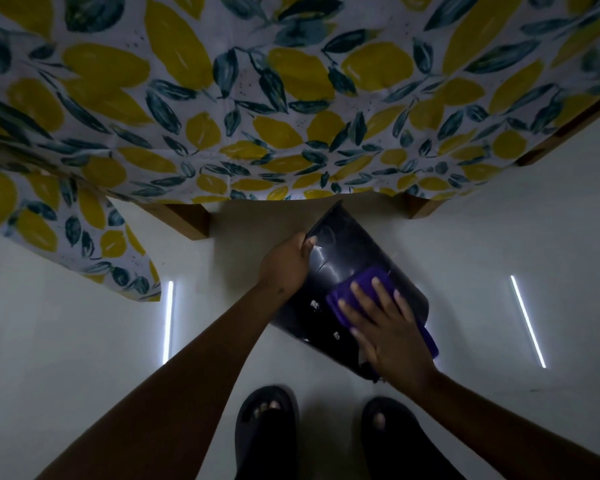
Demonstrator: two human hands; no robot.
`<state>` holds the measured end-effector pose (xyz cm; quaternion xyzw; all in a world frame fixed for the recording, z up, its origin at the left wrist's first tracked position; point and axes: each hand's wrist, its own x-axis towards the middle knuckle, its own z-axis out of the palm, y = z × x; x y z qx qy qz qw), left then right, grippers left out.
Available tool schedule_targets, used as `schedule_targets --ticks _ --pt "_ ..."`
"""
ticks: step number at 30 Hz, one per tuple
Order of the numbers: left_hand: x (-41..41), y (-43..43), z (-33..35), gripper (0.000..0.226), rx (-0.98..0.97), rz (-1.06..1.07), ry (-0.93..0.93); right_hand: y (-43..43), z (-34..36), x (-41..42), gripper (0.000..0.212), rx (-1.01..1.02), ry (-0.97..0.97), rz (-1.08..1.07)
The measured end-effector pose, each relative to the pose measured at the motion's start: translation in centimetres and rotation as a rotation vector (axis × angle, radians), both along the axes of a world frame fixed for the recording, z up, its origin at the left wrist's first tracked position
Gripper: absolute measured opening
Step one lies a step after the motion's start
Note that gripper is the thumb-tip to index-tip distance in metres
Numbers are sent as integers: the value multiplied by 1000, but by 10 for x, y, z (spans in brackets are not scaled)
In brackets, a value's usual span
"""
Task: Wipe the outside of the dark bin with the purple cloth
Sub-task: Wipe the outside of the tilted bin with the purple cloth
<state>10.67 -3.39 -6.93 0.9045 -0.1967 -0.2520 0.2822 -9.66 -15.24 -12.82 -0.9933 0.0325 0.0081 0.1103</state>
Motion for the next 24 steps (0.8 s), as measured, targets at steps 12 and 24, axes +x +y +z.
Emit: schedule_targets --ticks 12,24 --pt "5 -3 3 37 7 -7 31 2 12 9 56 56 21 17" --pt "-6 17 0 32 -104 -54 24 -29 11 22 51 204 -19 -308"
